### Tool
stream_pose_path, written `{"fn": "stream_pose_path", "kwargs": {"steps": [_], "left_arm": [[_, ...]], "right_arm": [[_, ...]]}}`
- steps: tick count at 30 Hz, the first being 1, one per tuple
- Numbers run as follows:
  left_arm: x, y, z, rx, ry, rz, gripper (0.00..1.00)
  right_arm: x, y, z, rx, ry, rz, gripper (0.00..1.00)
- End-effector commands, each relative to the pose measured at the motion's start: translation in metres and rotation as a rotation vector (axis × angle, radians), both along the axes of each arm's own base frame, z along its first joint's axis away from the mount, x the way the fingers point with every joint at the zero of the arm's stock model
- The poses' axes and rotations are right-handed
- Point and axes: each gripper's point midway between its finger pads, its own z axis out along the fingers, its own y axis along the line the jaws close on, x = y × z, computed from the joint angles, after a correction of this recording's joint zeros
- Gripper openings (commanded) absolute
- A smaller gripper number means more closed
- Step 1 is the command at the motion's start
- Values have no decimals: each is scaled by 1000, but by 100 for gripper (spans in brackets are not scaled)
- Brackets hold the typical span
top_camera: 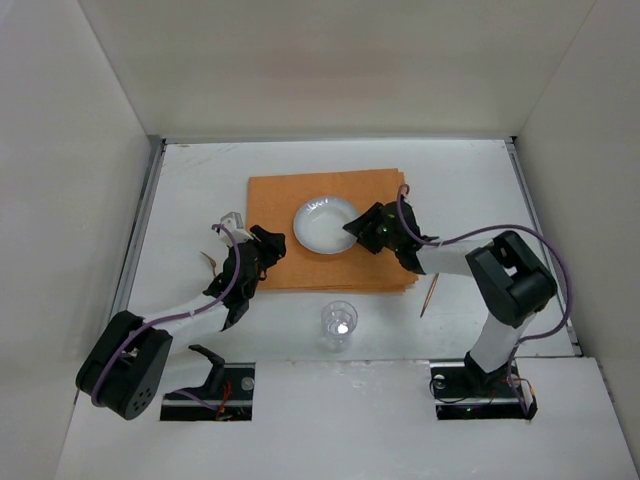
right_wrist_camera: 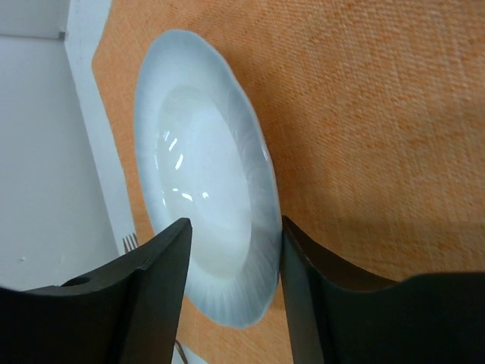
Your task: Set the dinner table for one person
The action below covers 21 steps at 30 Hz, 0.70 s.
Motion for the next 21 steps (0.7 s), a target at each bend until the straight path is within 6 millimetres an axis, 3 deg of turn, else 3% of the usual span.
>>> {"fn": "stream_pose_path", "kwargs": {"steps": [1,6,9,11,15,16,19,21], "left_arm": [[3,2,13,-17,-52,17,45],[2,-1,13,-23,-49,8,45],[4,-3,9,-23,-36,5,45],[3,-5,10,-27,-36,-3,45],[3,-6,9,-20,-36,-5,45],[4,-4,9,-26,-33,0,45],[3,-5,11,-28,-42,-2,45],[4,-5,9,-22,-36,-1,45]], "right_arm": [[-18,-5,24,-39,-50,33,56],[-53,-32,26,-153,-58,67,58],[-76,-41,40,-206,-83,94,57],[-92,-37,57,-248,-140,173,50],[-141,-24,90,-414,-226,404,18],[-156,-24,96,-481,-240,464,16],[-187,-24,99,-633,-273,607,22],[-203,-24,97,-714,-273,672,37]]}}
